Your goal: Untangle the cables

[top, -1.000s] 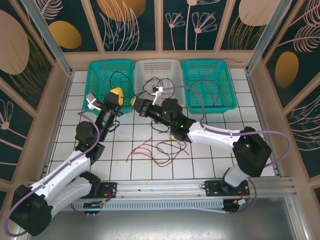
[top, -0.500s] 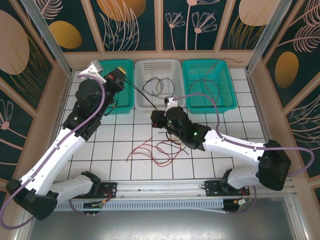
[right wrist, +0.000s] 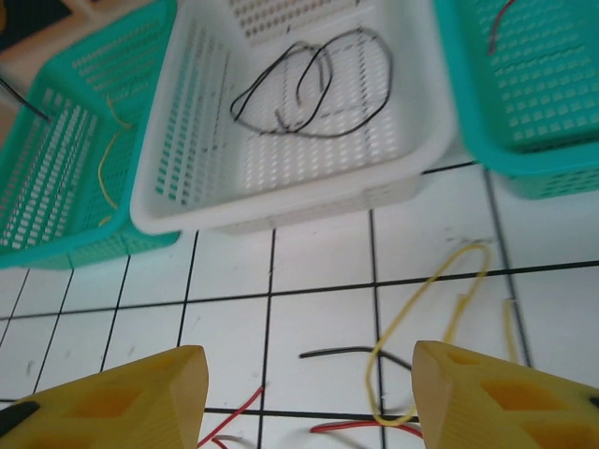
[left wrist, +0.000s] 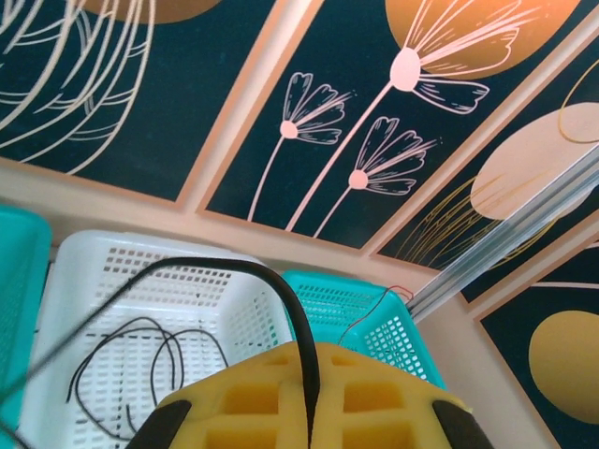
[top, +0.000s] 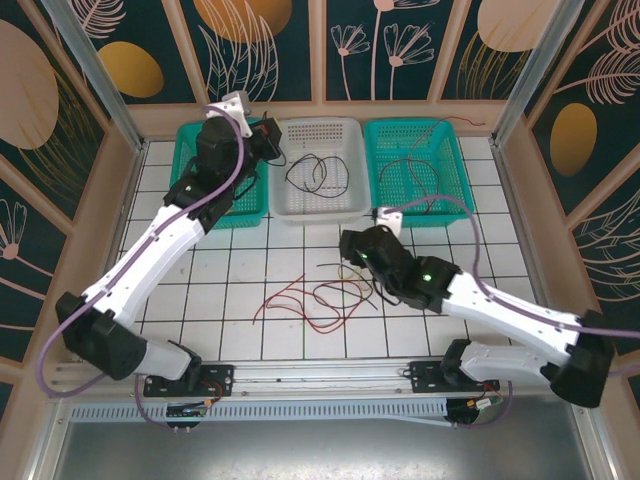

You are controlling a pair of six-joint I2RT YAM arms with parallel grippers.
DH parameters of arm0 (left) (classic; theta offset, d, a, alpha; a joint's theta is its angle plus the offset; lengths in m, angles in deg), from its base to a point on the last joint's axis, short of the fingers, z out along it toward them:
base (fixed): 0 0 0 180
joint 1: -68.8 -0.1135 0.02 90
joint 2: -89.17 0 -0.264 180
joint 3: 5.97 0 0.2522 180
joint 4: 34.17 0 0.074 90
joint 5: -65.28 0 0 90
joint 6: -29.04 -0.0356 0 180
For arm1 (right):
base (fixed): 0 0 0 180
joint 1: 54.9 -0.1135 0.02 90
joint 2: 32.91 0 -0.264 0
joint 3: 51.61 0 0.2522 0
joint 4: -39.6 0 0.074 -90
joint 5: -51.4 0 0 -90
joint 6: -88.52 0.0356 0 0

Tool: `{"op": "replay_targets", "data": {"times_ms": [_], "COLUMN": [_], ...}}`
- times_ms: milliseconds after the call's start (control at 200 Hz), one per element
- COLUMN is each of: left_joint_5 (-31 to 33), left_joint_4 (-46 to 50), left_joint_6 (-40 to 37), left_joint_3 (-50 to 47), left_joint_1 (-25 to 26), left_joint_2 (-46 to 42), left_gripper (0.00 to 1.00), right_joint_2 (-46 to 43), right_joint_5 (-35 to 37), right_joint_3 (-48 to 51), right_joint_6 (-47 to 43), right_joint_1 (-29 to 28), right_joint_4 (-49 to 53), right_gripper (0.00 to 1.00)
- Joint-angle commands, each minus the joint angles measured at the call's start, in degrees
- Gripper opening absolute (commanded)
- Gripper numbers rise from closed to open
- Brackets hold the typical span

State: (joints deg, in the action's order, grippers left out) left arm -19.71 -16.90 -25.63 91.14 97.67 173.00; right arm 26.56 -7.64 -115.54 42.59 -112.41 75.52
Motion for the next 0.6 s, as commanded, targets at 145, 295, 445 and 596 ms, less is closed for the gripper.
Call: {"op": "replay_targets", "data": {"times_ms": [145,295,445,596], "left_joint_5": [-4.3,-8.9,-18.0,-15.2], "left_joint_4": [-3.0,-2.7,-5.4,-5.0], "left_joint_6": [-2.7,-1.0,1.8,-0.2], "left_joint_3": [10.8,13.3,10.3,5.7], "left_joint_1": [-1.8,-2.0,-2.0,-1.9], "left_joint_2": [12.4,19.4,20.7,15.7], "left_gripper": [0.0,0.14,0.71,0.77], "right_joint_2": [-13.0,-17.3,-18.6,-15.3], "right_joint_5": [6.5,7.4,6.5,4.7], "right_joint_3": [2.7,2.5,2.1,2.3], "right_joint_6": [7.2,9.6,9.1,8.2], "right_joint_1": [0.4,0.4,0.3,0.4], "right_joint_4": [14.4,19.0,20.4,18.7], "right_gripper": [0.6,0.6,0.62,0.63]}}
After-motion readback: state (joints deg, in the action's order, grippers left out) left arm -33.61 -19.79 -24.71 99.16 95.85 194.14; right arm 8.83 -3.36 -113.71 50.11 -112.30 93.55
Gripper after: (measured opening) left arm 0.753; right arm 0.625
